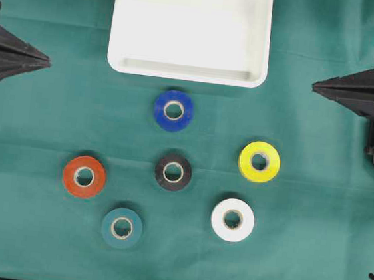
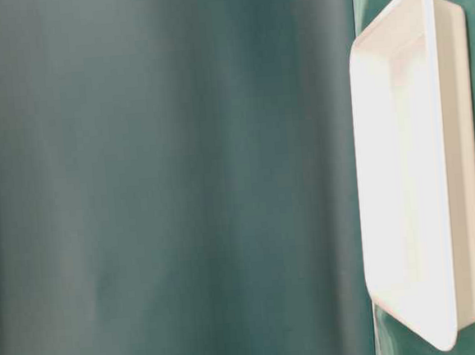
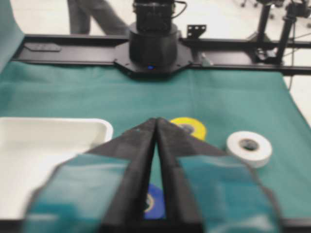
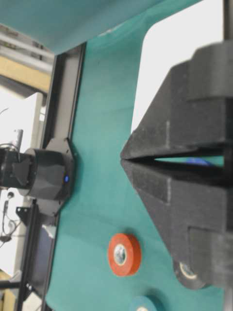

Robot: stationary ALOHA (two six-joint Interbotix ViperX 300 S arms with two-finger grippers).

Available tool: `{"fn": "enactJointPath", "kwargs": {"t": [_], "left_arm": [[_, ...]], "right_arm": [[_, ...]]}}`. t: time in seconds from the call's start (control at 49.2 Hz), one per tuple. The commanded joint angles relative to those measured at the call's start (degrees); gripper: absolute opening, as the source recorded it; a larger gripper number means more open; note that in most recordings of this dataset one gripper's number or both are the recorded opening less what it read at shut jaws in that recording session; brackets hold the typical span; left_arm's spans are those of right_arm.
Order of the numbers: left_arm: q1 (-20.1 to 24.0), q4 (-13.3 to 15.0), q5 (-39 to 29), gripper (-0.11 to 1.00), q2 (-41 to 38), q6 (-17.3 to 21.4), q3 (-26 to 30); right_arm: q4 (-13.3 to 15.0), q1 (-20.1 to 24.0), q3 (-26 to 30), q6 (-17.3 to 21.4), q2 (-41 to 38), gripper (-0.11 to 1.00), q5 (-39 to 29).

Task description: Pick up the tape from a random location and place it into the white case.

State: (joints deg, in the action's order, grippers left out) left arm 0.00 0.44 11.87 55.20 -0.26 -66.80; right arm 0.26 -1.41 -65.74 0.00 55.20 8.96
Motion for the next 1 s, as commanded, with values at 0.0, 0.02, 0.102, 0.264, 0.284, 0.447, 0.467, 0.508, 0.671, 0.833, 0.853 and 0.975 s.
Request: {"fn": "enactJointPath", "kwargs": {"t": [0.0, 0.02, 0.102, 0.264, 0.284, 0.447, 0.467, 0.508, 0.671, 0.833, 0.853, 0.975], "left_arm": [[0.1, 0.2, 0.3, 0.26, -0.4, 0.0, 1.5], [0.1, 0.2, 0.4, 0.31, -0.4, 0.0, 1.6], [0.2, 0.2, 0.3, 0.56, -0.5, 0.0, 1.6], [0.2, 0.2, 0.2, 0.96, -0.5, 0.0, 1.6], [0.1, 0.2, 0.2, 0.98, -0.5, 0.0, 1.6], [0.1, 0.2, 0.2, 0.99, -0.5, 0.0, 1.6], [0.2, 0.2, 0.2, 0.99, -0.5, 0.0, 1.6], [0.2, 0.2, 0.2, 0.99, -0.4, 0.0, 1.6], [0.2, 0.2, 0.2, 0.99, -0.5, 0.1, 1.7], [0.1, 0.2, 0.2, 0.99, -0.5, 0.1, 1.6], [0.1, 0.2, 0.2, 0.99, -0.5, 0.0, 1.6], [0.0, 0.2, 0.2, 0.99, -0.5, -0.1, 1.7]], "right_arm": [[-0.1, -0.7, 1.7, 0.2, -0.3, 0.11, 0.1], [-0.1, -0.9, 1.7, 0.3, -0.2, 0.15, 0.1], [-0.3, -1.8, 1.7, 0.6, -0.2, 0.38, 0.1], [-0.2, -3.3, 1.8, 0.6, -0.4, 0.85, 0.0], [-0.2, -3.4, 1.8, 0.6, -0.4, 0.88, 0.0], [-0.1, -3.7, 1.8, 0.6, -0.4, 0.90, -0.1], [-0.1, -3.7, 1.8, 0.6, -0.5, 0.90, -0.1], [-0.2, -3.7, 1.8, 0.6, -0.5, 0.90, -0.3], [-0.1, -3.7, 1.9, 0.6, -0.4, 0.90, -0.4], [-0.2, -3.7, 2.1, 0.6, -0.5, 0.90, -0.4], [-0.1, -3.7, 2.1, 0.6, -0.4, 0.90, -0.4], [-0.1, -3.6, 2.1, 0.6, -0.4, 0.90, -0.4]]}}
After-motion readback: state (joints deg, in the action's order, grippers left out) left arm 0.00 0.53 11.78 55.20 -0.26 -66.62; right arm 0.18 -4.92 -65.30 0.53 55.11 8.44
